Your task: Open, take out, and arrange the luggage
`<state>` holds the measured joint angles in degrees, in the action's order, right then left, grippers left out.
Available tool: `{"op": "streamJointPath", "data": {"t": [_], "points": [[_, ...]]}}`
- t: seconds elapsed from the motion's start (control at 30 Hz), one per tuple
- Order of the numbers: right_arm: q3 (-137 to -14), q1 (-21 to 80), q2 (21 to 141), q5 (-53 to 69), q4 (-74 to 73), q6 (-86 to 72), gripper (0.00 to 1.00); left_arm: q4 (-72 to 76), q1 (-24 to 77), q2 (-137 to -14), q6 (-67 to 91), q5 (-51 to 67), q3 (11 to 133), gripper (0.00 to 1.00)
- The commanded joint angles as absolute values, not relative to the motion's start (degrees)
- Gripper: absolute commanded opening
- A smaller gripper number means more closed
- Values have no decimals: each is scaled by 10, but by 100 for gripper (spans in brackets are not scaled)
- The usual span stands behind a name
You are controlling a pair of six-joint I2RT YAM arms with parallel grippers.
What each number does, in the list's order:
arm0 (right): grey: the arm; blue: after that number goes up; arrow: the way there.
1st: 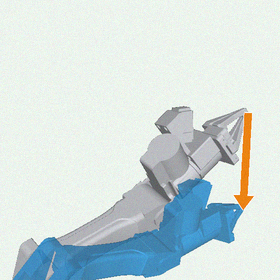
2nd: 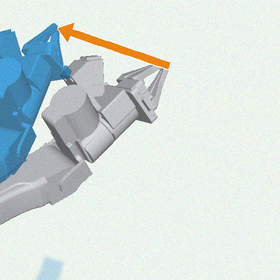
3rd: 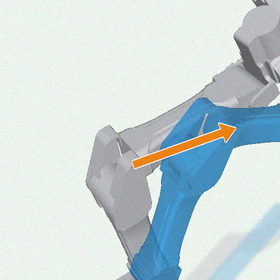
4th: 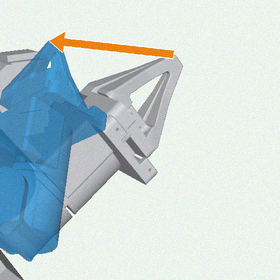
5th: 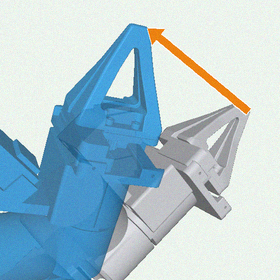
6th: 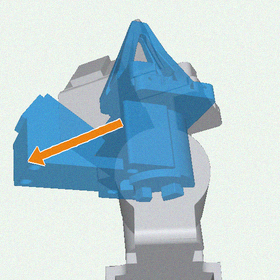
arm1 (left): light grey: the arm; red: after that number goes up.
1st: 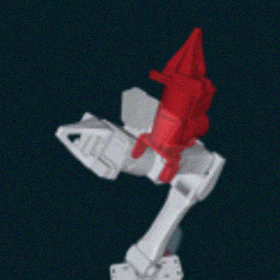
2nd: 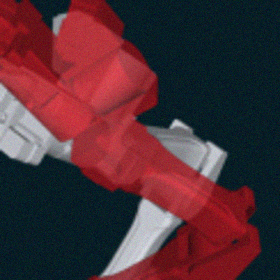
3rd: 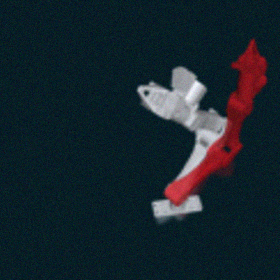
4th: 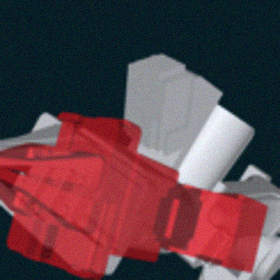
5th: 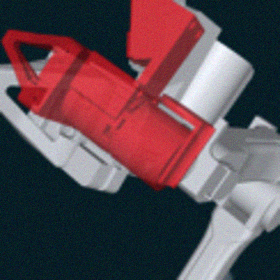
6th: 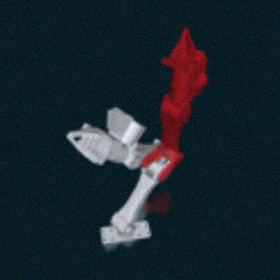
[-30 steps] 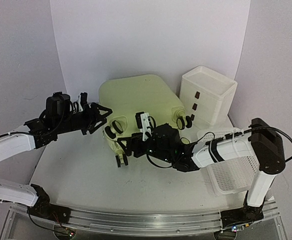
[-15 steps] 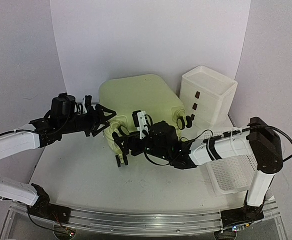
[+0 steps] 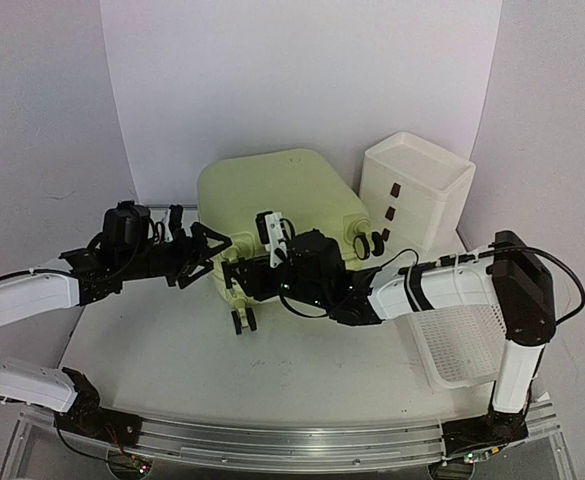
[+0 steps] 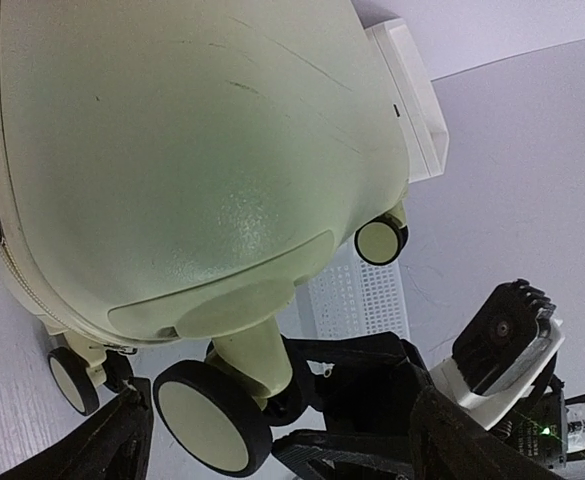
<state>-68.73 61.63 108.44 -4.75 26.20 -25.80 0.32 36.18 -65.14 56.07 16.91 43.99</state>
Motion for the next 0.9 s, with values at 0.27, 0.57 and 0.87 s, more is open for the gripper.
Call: {"op": "streamJointPath", "data": {"t": [0.27, 0.57, 0.87], "points": [[-731, 612, 1125, 73, 286, -274, 40, 26, 360, -642, 539, 211, 414, 92], [-713, 612, 1127, 111, 327, -314, 44, 25, 357, -598, 531, 210, 373, 90], [-717, 612, 1134, 159, 377, -362, 37, 26, 356, -552, 517, 212, 340, 81]]}}
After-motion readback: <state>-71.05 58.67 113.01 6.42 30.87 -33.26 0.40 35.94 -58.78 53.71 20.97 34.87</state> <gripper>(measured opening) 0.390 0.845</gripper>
